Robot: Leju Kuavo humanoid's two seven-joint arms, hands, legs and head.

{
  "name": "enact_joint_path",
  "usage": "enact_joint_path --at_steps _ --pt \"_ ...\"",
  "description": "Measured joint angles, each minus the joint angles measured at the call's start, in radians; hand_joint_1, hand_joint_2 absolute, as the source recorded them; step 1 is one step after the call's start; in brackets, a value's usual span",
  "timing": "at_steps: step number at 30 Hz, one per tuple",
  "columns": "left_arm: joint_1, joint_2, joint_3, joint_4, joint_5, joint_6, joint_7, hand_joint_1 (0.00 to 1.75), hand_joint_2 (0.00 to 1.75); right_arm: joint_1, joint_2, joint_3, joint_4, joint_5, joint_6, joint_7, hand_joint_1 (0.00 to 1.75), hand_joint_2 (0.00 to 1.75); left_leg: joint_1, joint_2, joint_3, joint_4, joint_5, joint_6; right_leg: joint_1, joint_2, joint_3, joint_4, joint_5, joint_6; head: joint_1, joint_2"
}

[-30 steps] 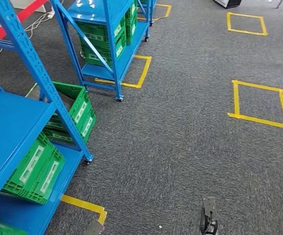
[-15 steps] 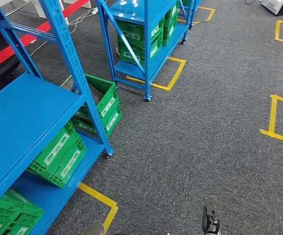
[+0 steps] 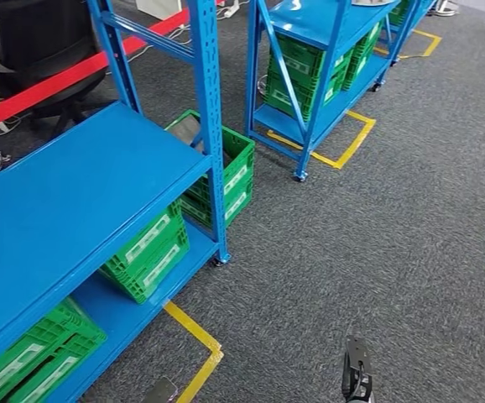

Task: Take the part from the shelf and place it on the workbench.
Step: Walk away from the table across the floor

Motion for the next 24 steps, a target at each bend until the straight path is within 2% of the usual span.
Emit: enact_joint_path --at_steps 1,2,3,4,5,6,7,8,9,10,11,12,14,15,16,17,18,20,22,23,24 --pt "0.001 0.000 0.000 0.000 0.000 0.000 0.000 0.00 1.75 0.002 0.000 0.001 0.000 0.000 0.000 0.000 0.00 0.00 -0.002 -0.016 0.001 0.000 -0.001 0.001 0.002 0.002 -0.022 0.026 0.006 -0.004 0.000 0.000" --pt "0.001 0.000 0.000 0.000 0.000 0.000 0.000 0.00 1.75 0.003 0.000 0.001 0.000 0.000 0.000 0.000 0.00 0.00 -0.004 -0.031 0.003 0.000 -0.001 0.002 0.003 0.005 -0.025 0.010 0.034 -0.010 0.000 0.000" --pt "0.002 0.000 0.000 0.000 0.000 0.000 0.000 0.00 1.75 0.004 0.000 0.002 0.000 0.000 0.000 0.000 0.00 0.00 -0.006 -0.047 0.006 0.000 -0.002 0.002 0.005 0.012 -0.008 -0.045 0.076 -0.017 0.000 0.000" --pt "0.001 0.000 0.000 0.000 0.000 0.000 0.000 0.00 1.75 0.003 0.000 0.002 0.000 0.000 0.000 0.000 0.00 0.00 -0.006 -0.062 0.008 0.000 -0.002 0.002 0.007 0.031 0.018 -0.118 0.119 -0.025 0.000 0.000" --pt "0.001 -0.001 0.000 0.000 0.000 0.000 0.000 0.00 1.75 0.002 -0.001 0.002 0.000 0.000 0.000 0.000 0.00 0.00 -0.007 -0.076 0.007 0.001 -0.003 0.001 0.006 0.060 0.047 -0.183 0.149 -0.032 -0.001 0.000" --pt "0.000 -0.002 0.000 0.000 0.000 0.000 0.000 0.00 1.75 0.001 -0.002 0.002 0.000 0.000 -0.001 -0.001 0.00 0.00 -0.005 -0.089 0.004 0.002 -0.002 -0.003 0.006 0.084 0.068 -0.230 0.165 -0.036 -0.001 0.000" --pt "0.000 -0.002 0.000 0.000 0.000 0.000 0.000 0.00 1.75 0.001 -0.003 0.002 0.000 0.000 -0.001 -0.001 0.00 0.00 -0.002 -0.102 -0.001 0.003 -0.001 -0.009 0.006 0.102 0.080 -0.253 0.167 -0.037 -0.001 0.000" --pt "0.001 -0.003 0.000 0.000 0.000 0.000 -0.001 0.00 1.75 0.001 -0.004 0.002 0.000 0.000 -0.001 -0.001 0.00 0.00 0.001 -0.114 -0.005 0.002 0.001 -0.016 0.006 0.104 0.085 -0.258 0.165 -0.038 -0.001 0.000" --pt "0.002 -0.004 0.000 0.000 0.000 0.000 -0.001 0.00 1.75 0.001 -0.003 0.003 0.000 -0.001 -0.001 -0.001 0.00 0.00 0.003 -0.128 -0.008 -0.001 0.004 -0.024 0.006 0.093 0.088 -0.262 0.165 -0.038 -0.001 0.000" --pt "0.004 -0.003 0.000 0.000 0.001 0.000 -0.001 0.00 1.75 0.001 -0.001 0.003 0.000 -0.002 0.000 -0.001 0.00 0.00 0.002 -0.130 -0.008 -0.003 0.005 -0.030 0.003 0.080 0.092 -0.268 0.167 -0.041 -0.002 0.000" --pt "0.005 -0.003 0.000 0.001 0.001 0.000 -0.001 0.00 1.75 -0.001 0.000 0.004 -0.001 -0.002 0.000 -0.002 0.00 0.00 -0.001 -0.112 -0.011 0.005 -0.002 -0.037 0.001 0.066 0.097 -0.275 0.169 -0.044 -0.004 0.000" --pt "0.005 -0.001 0.000 0.001 0.001 0.000 -0.001 0.00 1.75 -0.002 0.001 0.005 -0.002 -0.002 0.000 -0.002 0.00 0.00 -0.004 -0.083 -0.022 0.030 -0.019 -0.042 -0.001 0.049 0.102 -0.282 0.171 -0.048 -0.009 0.000" --pt "0.002 0.001 0.000 0.001 0.002 0.000 -0.001 0.00 1.75 -0.002 0.000 0.008 -0.003 -0.002 0.001 -0.002 0.00 0.00 -0.003 -0.014 -0.071 0.139 -0.076 -0.050 0.003 0.014 0.108 -0.285 0.169 -0.053 -0.016 0.000" --pt "0.001 0.002 0.000 0.001 0.002 0.000 -0.001 0.00 1.75 0.000 0.000 0.009 -0.003 -0.002 0.001 -0.002 0.00 0.00 -0.001 0.004 -0.098 0.196 -0.098 -0.053 0.005 -0.004 0.109 -0.284 0.167 -0.055 -0.018 0.000" --pt "0.001 0.003 0.000 0.001 0.002 0.000 -0.001 0.00 1.75 0.002 0.000 0.010 -0.003 -0.002 0.001 -0.001 0.00 0.00 0.000 0.013 -0.114 0.230 -0.105 -0.054 0.006 -0.021 0.110 -0.284 0.165 -0.056 -0.018 0.000" --pt "0.002 0.003 0.000 0.001 0.002 0.000 -0.001 0.00 1.75 0.003 0.000 0.010 -0.003 -0.003 0.002 -0.001 0.00 0.00 0.001 0.020 -0.111 0.228 -0.093 -0.055 0.007 -0.037 0.111 -0.283 0.163 -0.056 -0.018 0.000" --pt "0.003 0.003 0.000 0.001 0.002 0.000 -0.001 0.00 1.75 0.003 0.000 0.010 -0.003 -0.003 0.002 -0.001 0.00 0.00 0.001 0.027 -0.090 0.190 -0.066 -0.054 0.007 -0.050 0.113 -0.283 0.161 -0.056 -0.018 0.000" --pt "0.002 0.004 0.000 0.001 0.002 0.000 -0.001 0.00 1.75 0.003 0.000 0.011 -0.003 -0.003 0.002 -0.001 0.00 0.00 -0.005 0.071 -0.023 0.065 -0.012 -0.047 0.010 -0.074 0.118 -0.282 0.156 -0.050 -0.018 0.000" --pt "-0.002 0.004 0.000 0.001 0.002 0.000 -0.002 0.00 1.75 0.002 0.000 0.011 -0.003 -0.003 0.002 -0.002 0.00 0.00 -0.014 0.106 0.013 -0.008 0.006 -0.033 0.016 -0.095 0.123 -0.280 0.150 -0.042 -0.017 0.000" --pt "-0.002 0.005 0.000 0.001 0.002 0.000 -0.002 0.00 1.75 0.002 0.000 0.012 -0.003 -0.003 0.002 -0.003 0.00 0.00 -0.018 0.103 0.013 -0.014 0.003 -0.027 0.017 -0.106 0.124 -0.279 0.148 -0.037 -0.017 0.000" --pt "-0.001 0.005 0.000 0.001 0.002 0.000 -0.002 0.00 1.75 0.001 0.001 0.012 -0.003 -0.003 0.002 -0.003 0.00 0.00 -0.017 0.091 0.012 -0.015 0.004 -0.020 0.017 -0.116 0.127 -0.280 0.146 -0.032 -0.017 0.000"
